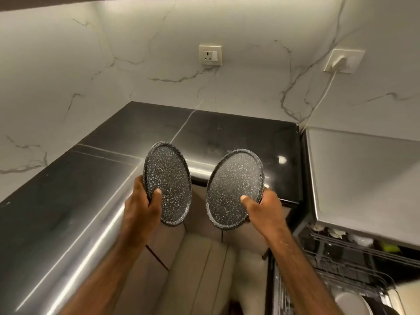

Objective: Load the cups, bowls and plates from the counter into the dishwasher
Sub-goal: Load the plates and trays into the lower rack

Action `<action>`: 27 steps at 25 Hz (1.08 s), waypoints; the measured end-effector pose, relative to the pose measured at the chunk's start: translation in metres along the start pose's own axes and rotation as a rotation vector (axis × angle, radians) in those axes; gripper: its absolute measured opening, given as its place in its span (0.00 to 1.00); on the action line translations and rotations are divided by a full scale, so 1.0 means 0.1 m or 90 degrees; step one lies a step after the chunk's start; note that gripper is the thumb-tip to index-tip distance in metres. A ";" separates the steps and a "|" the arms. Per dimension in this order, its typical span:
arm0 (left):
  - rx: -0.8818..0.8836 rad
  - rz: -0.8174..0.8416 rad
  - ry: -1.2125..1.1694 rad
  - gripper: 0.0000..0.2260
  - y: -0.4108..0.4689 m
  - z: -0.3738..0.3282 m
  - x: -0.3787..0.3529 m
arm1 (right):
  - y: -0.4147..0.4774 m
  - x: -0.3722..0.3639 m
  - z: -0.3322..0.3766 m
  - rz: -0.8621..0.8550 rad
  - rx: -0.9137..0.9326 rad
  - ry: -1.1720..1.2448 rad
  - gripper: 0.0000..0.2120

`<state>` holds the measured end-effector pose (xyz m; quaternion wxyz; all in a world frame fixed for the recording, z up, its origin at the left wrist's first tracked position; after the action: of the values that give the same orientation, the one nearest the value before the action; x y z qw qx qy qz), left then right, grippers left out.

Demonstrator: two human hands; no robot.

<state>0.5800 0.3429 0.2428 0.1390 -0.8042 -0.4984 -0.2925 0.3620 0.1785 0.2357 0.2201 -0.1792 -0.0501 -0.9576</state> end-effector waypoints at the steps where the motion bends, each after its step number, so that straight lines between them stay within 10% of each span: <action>1: -0.008 -0.004 0.004 0.16 -0.20 0.08 0.09 | -0.26 0.01 0.01 0.003 -0.004 -0.010 0.06; 12: 0.004 0.082 -0.043 0.20 -1.87 0.55 0.51 | -2.29 0.68 -0.33 -0.065 -0.085 -0.107 0.04; 27: 0.060 0.195 -0.009 0.14 -3.63 0.07 -0.78 | -2.99 2.51 -1.71 -0.086 -0.168 -0.233 0.03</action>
<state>0.2360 0.4592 0.1651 0.2161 -0.8656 -0.3838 -0.2381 -0.0350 0.3162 0.1629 0.1178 -0.3736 0.0247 -0.9198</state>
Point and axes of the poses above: each hand's wrist, its own y-axis towards the middle knuckle, its own x-axis out of the back of the hand, z = x × y, the point moved 2 cm from there along y, towards the middle knuckle, and after that the axes turned 9 degrees about x, right-handed, at the moved point
